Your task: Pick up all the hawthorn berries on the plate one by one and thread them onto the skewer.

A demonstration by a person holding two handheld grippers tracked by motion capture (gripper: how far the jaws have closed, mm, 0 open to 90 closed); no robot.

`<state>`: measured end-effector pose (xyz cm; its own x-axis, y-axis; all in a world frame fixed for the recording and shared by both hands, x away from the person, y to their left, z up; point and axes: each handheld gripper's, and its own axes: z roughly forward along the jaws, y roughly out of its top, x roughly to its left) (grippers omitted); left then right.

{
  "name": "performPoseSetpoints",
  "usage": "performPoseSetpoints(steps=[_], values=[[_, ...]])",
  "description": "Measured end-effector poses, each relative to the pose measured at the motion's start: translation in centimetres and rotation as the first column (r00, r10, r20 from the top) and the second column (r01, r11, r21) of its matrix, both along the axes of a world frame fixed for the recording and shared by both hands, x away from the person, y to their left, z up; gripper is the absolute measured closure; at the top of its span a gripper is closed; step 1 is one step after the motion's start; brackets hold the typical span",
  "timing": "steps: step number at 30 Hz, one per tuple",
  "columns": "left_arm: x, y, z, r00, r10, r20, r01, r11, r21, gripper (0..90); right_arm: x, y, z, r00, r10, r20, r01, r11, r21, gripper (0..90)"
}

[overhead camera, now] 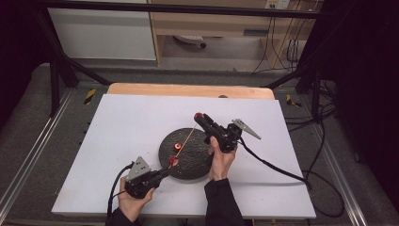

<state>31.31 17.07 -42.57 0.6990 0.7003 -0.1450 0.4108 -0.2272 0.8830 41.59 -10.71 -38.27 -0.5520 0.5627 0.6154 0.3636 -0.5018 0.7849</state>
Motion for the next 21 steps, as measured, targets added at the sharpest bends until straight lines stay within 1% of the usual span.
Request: performPoseSetpoints(steps=[7, 8, 14, 18, 21], values=[[0.1, -0.5, 0.1, 0.9999, 0.01, -0.001, -0.01, 0.9998, -0.015, 88.1, -0.1, 0.2, -0.2, 1.0, 0.008, 0.002, -0.008, 1.0, 0.008, 61.1], [0.1, -0.6, 0.1, 0.9999, 0.014, -0.001, -0.014, 0.9996, -0.023, 88.1, -0.1, 0.2, -0.2, 1.0, 0.008, 0.002, -0.008, 1.0, 0.008, 61.1], [0.2, -1.3, 0.4, 0.9995, 0.03, 0.004, -0.03, 0.9987, -0.041, 88.2, -0.3, 0.3, -0.4, 0.9999, 0.009, 0.007, -0.009, 1.0, 0.018, 61.2], [0.4, -1.6, 0.4, 0.9991, 0.041, 0.007, -0.041, 0.9983, -0.043, 88.3, -0.4, 0.4, -0.5, 0.9999, 0.012, 0.003, -0.012, 1.0, 0.022, 61.2], [0.6, -1.8, 0.4, 0.999, 0.045, -0.003, -0.045, 0.998, -0.043, 88.3, -0.5, 0.4, -0.5, 1.0, 0.004, 0.008, -0.004, 1.0, 0.021, 61.2]])
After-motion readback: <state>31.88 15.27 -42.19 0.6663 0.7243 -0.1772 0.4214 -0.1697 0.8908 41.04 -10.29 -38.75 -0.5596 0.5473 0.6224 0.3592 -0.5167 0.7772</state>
